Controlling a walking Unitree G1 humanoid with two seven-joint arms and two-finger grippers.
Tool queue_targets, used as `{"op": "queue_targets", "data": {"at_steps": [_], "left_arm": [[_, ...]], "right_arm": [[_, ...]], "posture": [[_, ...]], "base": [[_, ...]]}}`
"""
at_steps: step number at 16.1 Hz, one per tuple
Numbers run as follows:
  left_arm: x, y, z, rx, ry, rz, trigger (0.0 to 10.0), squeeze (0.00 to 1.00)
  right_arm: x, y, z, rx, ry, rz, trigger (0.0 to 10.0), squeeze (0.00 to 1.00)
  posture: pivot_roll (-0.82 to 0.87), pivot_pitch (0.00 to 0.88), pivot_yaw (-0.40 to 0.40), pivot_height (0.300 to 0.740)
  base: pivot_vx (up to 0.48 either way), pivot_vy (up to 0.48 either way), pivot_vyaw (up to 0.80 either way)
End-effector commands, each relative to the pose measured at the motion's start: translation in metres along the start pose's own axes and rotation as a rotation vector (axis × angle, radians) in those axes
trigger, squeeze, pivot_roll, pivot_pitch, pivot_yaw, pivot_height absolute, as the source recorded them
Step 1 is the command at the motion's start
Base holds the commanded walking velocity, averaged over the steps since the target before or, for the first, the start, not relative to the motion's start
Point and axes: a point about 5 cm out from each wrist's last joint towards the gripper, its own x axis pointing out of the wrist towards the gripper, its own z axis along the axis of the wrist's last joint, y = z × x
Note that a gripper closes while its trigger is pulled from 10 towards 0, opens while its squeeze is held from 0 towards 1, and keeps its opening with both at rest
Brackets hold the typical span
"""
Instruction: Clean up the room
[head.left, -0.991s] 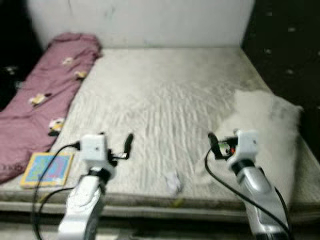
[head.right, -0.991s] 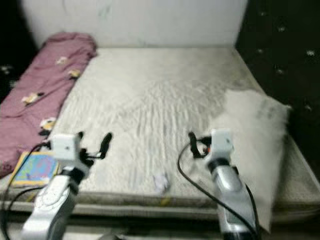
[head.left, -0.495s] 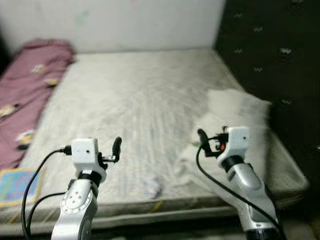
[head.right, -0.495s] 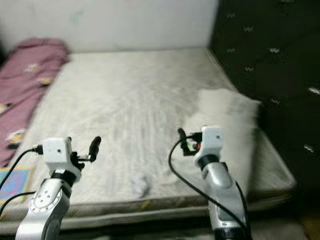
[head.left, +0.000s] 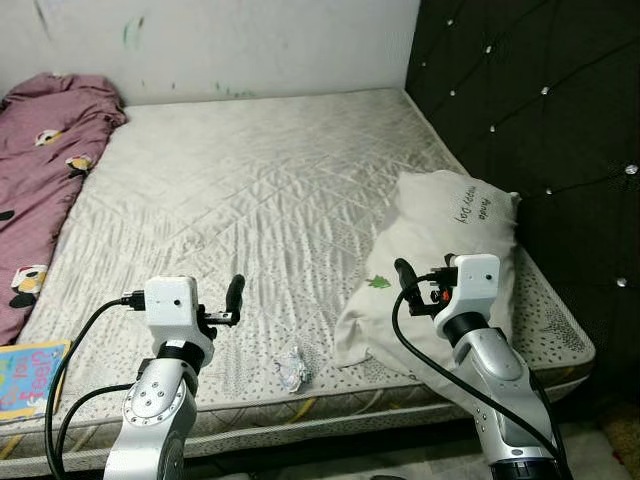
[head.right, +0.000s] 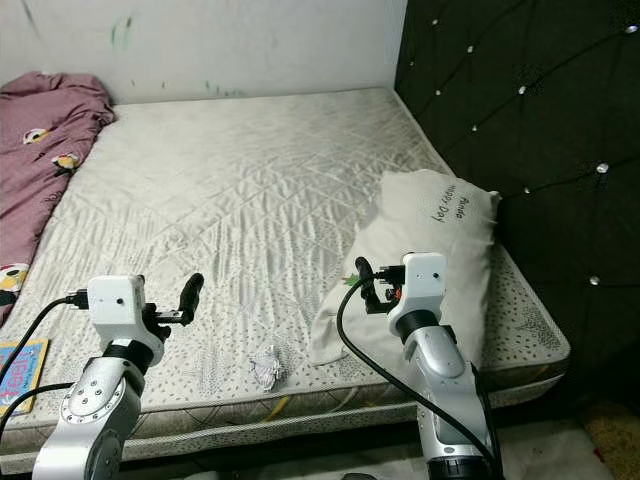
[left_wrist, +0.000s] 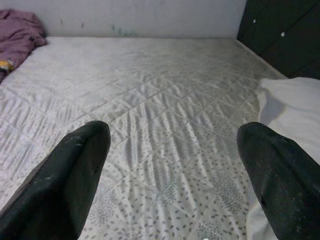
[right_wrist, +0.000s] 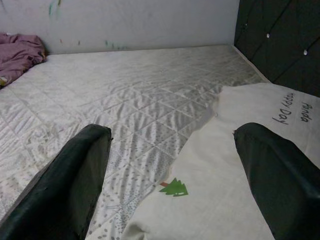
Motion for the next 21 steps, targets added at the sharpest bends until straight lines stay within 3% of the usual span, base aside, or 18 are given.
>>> {"op": "queue_targets", "data": {"at_steps": [1,10,11,21], "left_arm": [[-0.0003,0.002,0.0026,-0.004,-0.001,0.012,10.0,0.0],[0.0,0.0003,0.0059,-0.015,-0.03,-0.014,10.0,0.0],[-0.0006,0.0021,0.0089,0.033,-0.051,0.001,10.0,0.0],[-0.0011,-0.0032,0.0074,-0.067,-0.04,-0.053,10.0,0.0]], "right_arm": [[0.0006,0.001,0.003,0.007,-0.008,0.002,10.0,0.0],[0.0004,0.0004,0.0041,0.028,-0.005,-0.007,10.0,0.0],[0.0,0.0005,0.0038,0.031,-0.005,-0.009,10.0,0.0],[-0.0004,0.0012,-0.0013,0.058,0.013,-0.013,10.0,0.0]], "posture": [[0.03,0.041,0.015,0.74],[0.03,0.049,0.014,0.74],[0.03,0.048,0.015,0.74],[0.03,0.029,0.022,0.74]], "base": [[0.0,0.48,0.0],[0.0,0.48,0.0],[0.0,0.0,0.0],[0.0,0.0,-0.21]]}}
